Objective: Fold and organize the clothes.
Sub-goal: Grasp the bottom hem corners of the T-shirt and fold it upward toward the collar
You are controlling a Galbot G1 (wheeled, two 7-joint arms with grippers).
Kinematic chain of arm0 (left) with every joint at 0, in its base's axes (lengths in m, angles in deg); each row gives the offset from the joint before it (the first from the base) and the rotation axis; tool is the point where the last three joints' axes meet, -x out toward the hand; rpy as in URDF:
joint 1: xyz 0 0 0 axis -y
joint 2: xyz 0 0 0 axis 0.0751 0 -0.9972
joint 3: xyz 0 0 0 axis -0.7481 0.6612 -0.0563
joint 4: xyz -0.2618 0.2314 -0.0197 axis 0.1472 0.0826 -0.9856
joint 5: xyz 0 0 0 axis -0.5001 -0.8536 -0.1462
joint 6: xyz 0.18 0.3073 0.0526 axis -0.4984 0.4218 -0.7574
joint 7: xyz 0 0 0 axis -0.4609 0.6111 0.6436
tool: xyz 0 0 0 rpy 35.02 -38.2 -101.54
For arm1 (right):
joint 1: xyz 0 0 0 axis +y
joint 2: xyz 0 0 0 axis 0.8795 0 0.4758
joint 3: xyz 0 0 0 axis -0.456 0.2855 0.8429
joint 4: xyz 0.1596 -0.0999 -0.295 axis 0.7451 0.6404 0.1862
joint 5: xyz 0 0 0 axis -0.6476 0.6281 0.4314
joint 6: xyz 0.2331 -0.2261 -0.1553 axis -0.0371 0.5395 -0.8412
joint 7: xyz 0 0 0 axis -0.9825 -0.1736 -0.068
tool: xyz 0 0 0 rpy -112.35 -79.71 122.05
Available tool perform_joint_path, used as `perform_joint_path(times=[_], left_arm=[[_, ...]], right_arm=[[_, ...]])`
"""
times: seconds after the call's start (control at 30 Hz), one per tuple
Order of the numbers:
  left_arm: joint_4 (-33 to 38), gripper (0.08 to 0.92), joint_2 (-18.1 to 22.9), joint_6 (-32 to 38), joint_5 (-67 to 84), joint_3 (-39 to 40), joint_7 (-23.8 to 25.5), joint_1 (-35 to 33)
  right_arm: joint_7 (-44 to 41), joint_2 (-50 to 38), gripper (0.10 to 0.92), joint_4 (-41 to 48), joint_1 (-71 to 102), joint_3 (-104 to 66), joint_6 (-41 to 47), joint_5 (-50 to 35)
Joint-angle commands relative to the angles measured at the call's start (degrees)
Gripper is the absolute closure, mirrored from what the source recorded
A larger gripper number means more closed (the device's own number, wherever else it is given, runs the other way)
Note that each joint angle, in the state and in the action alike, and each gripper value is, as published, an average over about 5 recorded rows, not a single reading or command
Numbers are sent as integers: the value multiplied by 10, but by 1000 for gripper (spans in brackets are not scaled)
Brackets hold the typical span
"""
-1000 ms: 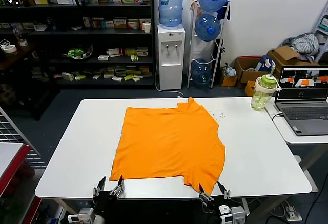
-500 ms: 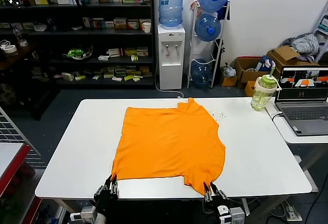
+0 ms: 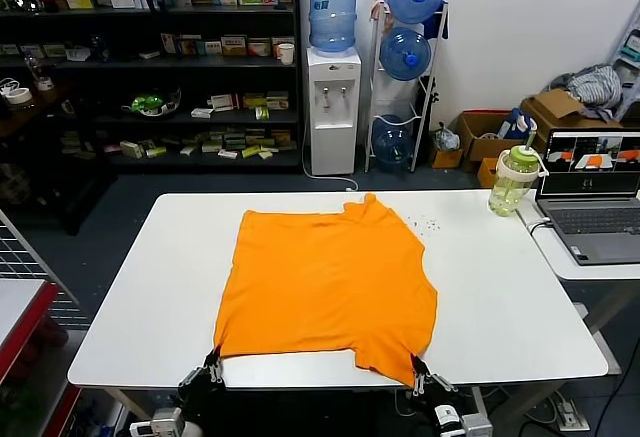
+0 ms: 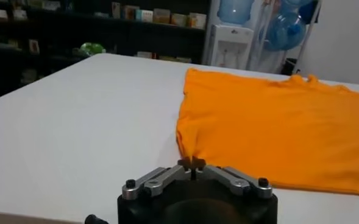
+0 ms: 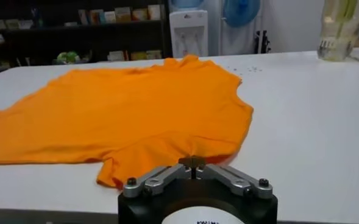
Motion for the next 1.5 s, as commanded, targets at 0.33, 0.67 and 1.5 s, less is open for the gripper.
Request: perform_joint_path(times=[0.33, 0.67, 1.5], left_arm=[[124, 907, -45, 1, 34, -8, -29, -116], [15, 907, -25, 76, 22, -16, 20, 53], [-148, 848, -8, 74, -18, 71, 13, 224]], right_arm=[[18, -21, 902, -102, 73, -22, -28, -30], [38, 10, 902, 60, -193, 13, -38, -58], [34, 8, 819, 202, -381, 89, 20, -92]])
